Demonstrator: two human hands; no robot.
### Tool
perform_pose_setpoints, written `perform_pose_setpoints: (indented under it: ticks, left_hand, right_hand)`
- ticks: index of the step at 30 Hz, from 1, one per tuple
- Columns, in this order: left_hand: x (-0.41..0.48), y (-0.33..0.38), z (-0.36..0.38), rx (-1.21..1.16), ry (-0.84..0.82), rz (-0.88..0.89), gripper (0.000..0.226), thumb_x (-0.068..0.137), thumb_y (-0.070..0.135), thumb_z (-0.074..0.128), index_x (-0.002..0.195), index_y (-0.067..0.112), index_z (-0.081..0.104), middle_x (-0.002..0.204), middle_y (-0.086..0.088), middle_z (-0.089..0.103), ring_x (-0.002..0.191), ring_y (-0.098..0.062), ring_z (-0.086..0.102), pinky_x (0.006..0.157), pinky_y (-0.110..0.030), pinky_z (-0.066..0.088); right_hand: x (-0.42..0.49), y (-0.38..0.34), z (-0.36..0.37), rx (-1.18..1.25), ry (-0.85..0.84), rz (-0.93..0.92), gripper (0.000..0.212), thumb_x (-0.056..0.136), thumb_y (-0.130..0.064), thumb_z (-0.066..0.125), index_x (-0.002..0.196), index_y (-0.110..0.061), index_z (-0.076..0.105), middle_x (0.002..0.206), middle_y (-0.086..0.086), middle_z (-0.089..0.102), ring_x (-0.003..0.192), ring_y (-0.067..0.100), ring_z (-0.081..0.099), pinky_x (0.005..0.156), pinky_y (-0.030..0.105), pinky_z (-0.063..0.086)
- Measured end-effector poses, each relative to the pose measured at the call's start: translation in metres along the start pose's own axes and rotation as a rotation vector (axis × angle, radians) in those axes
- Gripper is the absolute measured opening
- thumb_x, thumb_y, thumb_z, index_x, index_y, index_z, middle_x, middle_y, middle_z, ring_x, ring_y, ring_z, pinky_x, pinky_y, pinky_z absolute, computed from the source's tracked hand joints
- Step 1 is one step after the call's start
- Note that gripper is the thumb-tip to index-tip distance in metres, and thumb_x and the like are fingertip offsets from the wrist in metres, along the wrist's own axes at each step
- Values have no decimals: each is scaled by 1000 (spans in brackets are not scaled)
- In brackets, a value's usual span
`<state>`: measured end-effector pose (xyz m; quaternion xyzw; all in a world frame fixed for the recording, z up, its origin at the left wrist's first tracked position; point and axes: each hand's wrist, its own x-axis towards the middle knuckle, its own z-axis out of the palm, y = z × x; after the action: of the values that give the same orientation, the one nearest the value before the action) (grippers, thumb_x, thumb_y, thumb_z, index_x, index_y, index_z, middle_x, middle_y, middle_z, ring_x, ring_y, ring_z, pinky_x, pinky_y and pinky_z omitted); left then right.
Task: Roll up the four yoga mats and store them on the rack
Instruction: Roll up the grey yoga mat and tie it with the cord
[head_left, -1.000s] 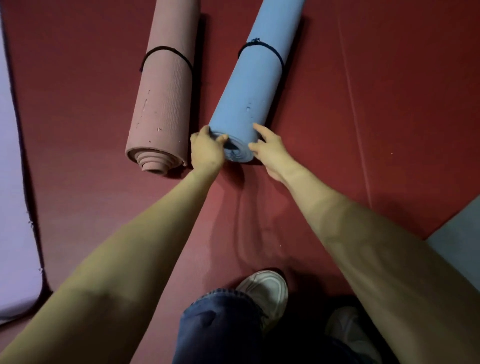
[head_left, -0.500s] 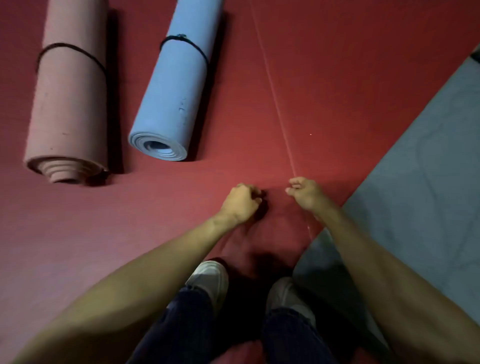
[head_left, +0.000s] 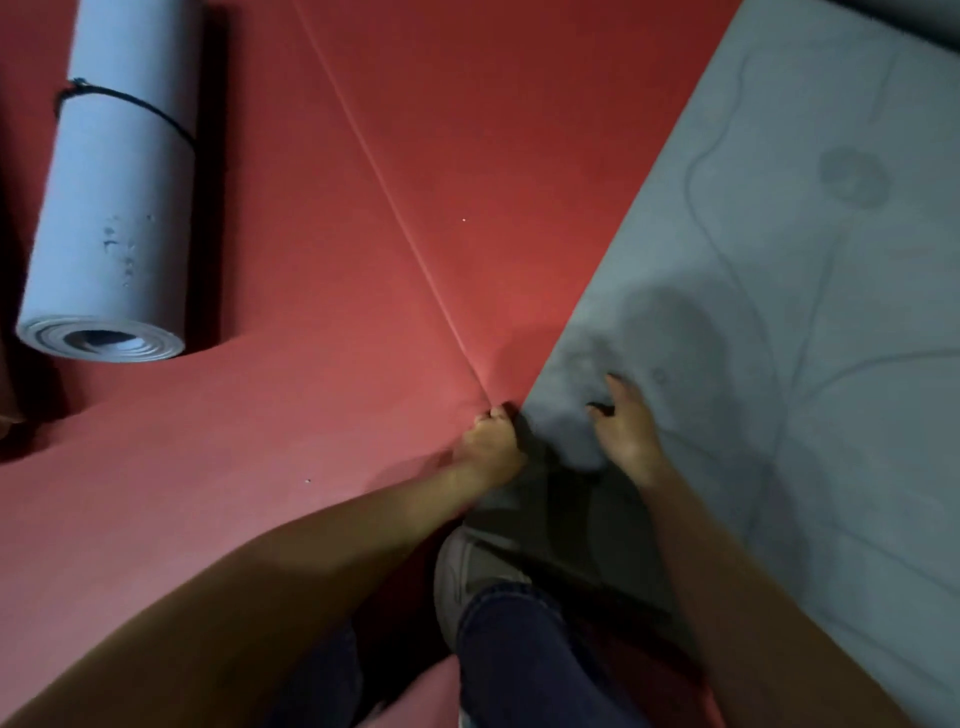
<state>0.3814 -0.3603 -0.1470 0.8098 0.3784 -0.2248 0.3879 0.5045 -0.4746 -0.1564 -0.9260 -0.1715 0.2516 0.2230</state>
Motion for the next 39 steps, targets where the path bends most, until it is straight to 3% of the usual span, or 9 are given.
perform_pose_setpoints:
  ticks: [5,8,11,14,16,18,22,30,39]
  left_hand:
    - [12,-5,-7,3,-24,25,38,81,21,74,115,9,64,119,-10,64,109,-22,61,83,-26,44]
    - [16,-15,-18,-93,83,11,22,76,14,76,97,9,70,105,-11,70,100,-22,65,81,-30,46]
    - [23,-26,-50,-106,217,16,25,76,9,75,101,6,72,99,-15,71,95,-17,65,78,-27,45]
    - [35,-38,-82,-149,302,-54,24,75,9,77,99,7,73,102,-12,72,98,-20,66,85,-27,46]
    - [38,-42,-90,-154,325,-88,17,75,11,78,91,9,72,98,-10,72,96,-21,66,85,-28,47]
    - [41,-48,-90,-151,355,-74,17,75,11,78,91,10,72,100,-10,72,97,-23,66,88,-29,49]
    - [41,-57,-87,-174,427,-56,16,73,12,78,87,10,70,113,-12,67,104,-26,63,92,-28,47]
    - [5,-88,-90,-193,435,-58,12,76,14,78,81,11,67,96,-9,65,92,-25,60,79,-22,38]
    - [-36,-141,-68,-416,393,-147,20,71,11,81,67,15,63,88,-7,67,82,-19,59,80,-26,46]
  right_hand:
    - [-6,20,6,-51,-139,4,62,92,-25,58,147,-18,30,159,4,11,146,23,5,117,45,9]
    - [-4,22,7,-79,-171,-131,69,91,-20,60,149,-15,24,159,6,5,147,24,1,118,34,5]
    - [1,12,8,-71,-205,-265,68,89,-13,61,148,-11,26,159,8,9,147,22,4,113,21,2]
    - [10,-11,13,-213,-246,-251,73,90,-24,59,151,-26,19,160,-6,1,146,18,-3,116,44,4]
    - [13,-24,16,-274,-270,-94,84,86,-36,61,150,-37,6,158,-15,-11,145,22,-13,108,66,5]
    - [16,-27,15,-239,-263,80,102,79,-51,66,148,-40,-7,156,-13,-22,143,28,-20,104,74,7]
    - [12,-20,10,-236,-275,89,107,74,-67,62,147,-42,-12,154,-12,-27,142,28,-24,102,76,5]
    - [-10,-34,28,-216,-320,39,108,73,-63,65,148,-41,-10,155,-11,-27,141,28,-28,100,75,1]
    - [-27,-45,47,-330,-405,-99,108,73,-64,65,147,-44,-12,153,-14,-29,139,28,-32,100,76,-2]
